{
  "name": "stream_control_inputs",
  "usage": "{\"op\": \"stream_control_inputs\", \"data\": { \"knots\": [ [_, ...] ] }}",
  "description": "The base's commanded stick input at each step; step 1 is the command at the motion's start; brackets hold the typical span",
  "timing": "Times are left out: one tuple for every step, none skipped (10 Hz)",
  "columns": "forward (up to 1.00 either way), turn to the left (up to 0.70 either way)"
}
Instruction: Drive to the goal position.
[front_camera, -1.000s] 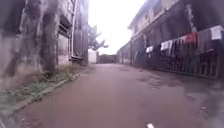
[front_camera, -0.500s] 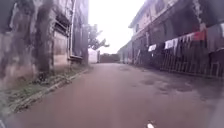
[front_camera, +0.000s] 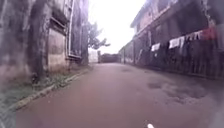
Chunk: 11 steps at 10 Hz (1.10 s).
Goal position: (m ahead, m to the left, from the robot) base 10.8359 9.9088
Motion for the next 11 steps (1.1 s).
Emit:
{"op": "stream_control_inputs", "data": {
  "knots": [
    [0.70,0.00],
    [0.70,0.00],
    [0.70,0.00],
    [0.70,0.00],
    [0.70,0.00],
    [0.70,0.00],
    [0.70,0.00],
    [0.70,0.00],
    [0.70,0.00],
    [0.70,0.00],
    [0.70,0.00]
  ]
}}
